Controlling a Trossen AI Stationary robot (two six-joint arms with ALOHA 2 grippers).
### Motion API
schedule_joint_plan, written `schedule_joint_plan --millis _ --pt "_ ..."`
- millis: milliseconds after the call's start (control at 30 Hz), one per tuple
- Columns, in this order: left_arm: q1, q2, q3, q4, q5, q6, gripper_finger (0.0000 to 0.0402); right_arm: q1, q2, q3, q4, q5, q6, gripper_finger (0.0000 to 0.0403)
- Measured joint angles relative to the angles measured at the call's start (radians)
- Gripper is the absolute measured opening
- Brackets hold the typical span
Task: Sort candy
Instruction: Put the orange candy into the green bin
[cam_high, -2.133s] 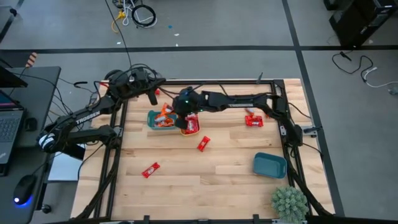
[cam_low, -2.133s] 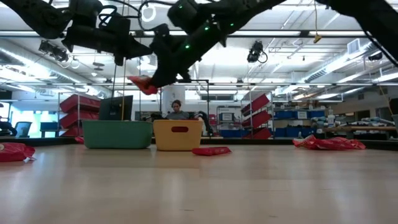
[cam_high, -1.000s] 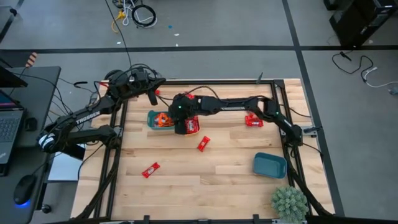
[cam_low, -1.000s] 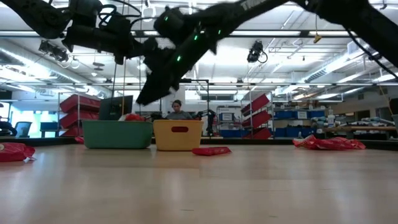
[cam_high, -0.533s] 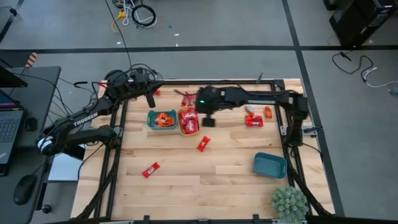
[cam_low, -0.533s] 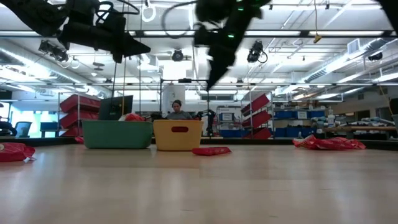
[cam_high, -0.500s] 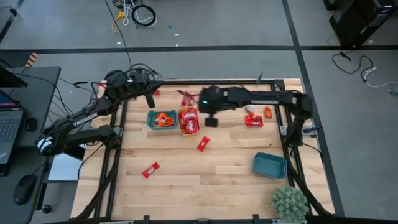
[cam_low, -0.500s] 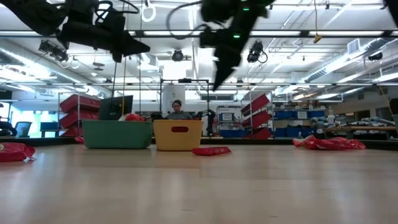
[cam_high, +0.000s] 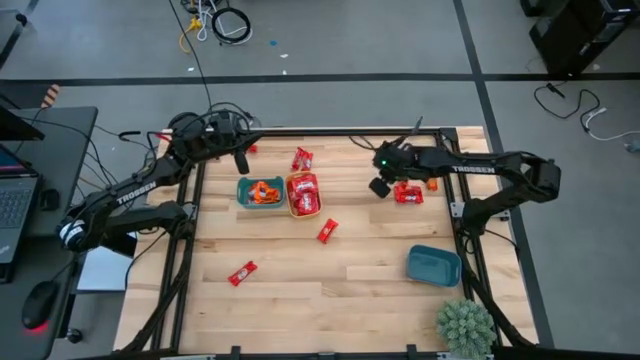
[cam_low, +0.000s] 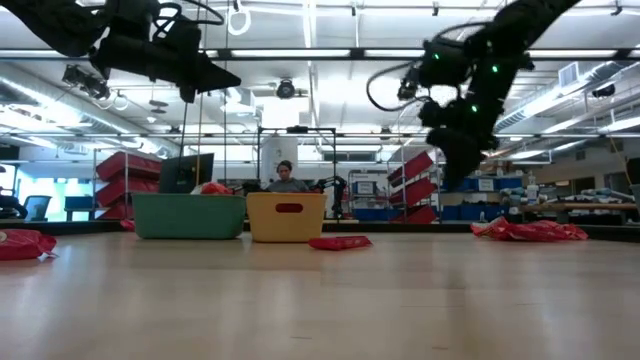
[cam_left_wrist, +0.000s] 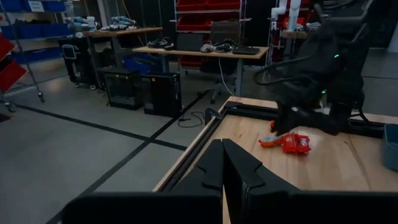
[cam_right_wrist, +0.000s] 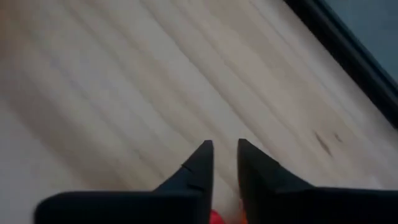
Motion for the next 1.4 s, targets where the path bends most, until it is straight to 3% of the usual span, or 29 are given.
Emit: schedule_joint_plan --millis 367,600,733,867,1133,1300,1400 --pt "0.0 0.001 0.0 -0.028 0.0 0.0 0.0 -0.145 -0.001 -0.124 0.01 0.017 0.144 0.0207" --pt "0.0 0.001 0.0 -0.05 0.0 0.001 0.0 -0.187 -0.001 -0.202 0.075 -0.062 0.181 0.0242" --pt "0.0 0.001 0.0 -0.059 0.0 0.001 0.0 -0.195 -0.001 -0.247 0.095 -0.066 0.238 0.0228" --pt "0.0 0.001 0.0 -0.059 0.0 0.001 0.0 -0.194 -0.001 -0.268 0.107 -0.078 0.241 0.0187" --pt "0.0 0.001 0.0 -0.059 -0.001 0.0 0.0 -0.119 0.0 -0.197 0.159 -0.105 0.113 0.0027" --pt "0.007 0.001 0.0 -0.058 -0.098 -0.055 0.0 -0.05 0.0 -0.065 0.231 -0.089 0.077 0.0041" --pt "0.014 0.001 0.0 -0.058 -0.106 -0.056 0.0 0.002 0.006 0.007 0.31 -0.112 0.043 0.0044"
